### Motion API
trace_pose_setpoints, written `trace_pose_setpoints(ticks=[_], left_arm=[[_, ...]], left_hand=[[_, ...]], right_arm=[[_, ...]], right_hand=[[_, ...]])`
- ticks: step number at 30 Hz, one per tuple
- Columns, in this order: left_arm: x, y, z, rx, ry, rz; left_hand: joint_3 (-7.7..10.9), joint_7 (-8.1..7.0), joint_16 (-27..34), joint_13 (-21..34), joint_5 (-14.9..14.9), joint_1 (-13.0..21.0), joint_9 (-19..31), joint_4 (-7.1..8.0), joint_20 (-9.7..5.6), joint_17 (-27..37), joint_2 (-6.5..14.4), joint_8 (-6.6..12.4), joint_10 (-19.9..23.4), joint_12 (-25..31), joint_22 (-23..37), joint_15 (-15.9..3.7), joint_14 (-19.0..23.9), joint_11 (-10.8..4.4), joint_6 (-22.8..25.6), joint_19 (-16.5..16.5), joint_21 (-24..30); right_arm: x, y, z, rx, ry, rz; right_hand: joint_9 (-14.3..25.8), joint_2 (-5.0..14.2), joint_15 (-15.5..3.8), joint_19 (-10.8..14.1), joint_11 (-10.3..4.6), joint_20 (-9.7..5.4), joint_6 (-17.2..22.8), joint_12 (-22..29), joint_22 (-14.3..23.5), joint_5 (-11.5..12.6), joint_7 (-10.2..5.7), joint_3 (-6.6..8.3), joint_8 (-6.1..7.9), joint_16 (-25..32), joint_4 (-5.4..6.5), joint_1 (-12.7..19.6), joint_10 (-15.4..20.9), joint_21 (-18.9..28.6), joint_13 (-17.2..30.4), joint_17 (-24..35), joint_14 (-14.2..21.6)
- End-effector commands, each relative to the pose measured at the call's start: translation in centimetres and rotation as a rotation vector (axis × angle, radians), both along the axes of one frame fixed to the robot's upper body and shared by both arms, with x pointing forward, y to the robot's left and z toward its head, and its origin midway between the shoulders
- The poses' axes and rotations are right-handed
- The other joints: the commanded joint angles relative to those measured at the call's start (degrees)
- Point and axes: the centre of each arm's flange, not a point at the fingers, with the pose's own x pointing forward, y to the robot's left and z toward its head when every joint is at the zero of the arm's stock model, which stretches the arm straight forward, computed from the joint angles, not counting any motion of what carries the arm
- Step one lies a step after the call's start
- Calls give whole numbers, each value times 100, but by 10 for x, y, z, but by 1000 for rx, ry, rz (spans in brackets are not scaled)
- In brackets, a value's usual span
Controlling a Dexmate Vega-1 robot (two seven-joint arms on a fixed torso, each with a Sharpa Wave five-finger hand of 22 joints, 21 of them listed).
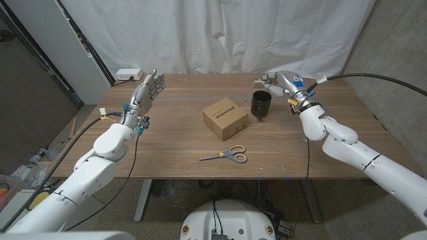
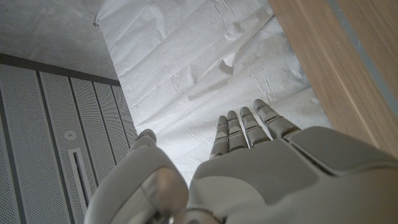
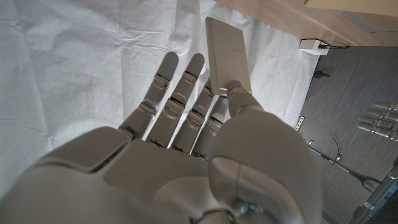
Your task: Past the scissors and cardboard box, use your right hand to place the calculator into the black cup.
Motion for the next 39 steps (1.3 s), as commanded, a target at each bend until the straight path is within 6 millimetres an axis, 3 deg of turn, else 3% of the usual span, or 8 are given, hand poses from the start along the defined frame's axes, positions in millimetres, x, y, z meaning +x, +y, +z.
trace_pose_setpoints(ticks=[1,39], left_arm=[[-4,1,-1,-3,-6,8],[-3,0,-3,2,7,7]], left_hand=[[-16,1,5,19,-17,66,7,8,10,26,8,-2,16,0,30,-8,28,-10,43,-22,-6],[-52,2,6,19,-18,84,7,12,11,26,24,1,18,1,30,-10,27,-6,53,-26,-3]], right_arm=[[9,-11,-6,29,59,-36],[19,-18,-21,21,135,-66]], right_hand=[[659,64,-376,76,-16,-799,327,15,3,24,-192,42,30,21,-11,34,40,-4,20,18,74],[518,63,-353,181,-30,-803,188,28,0,5,-199,108,-5,15,-1,-11,-60,21,33,120,163]])
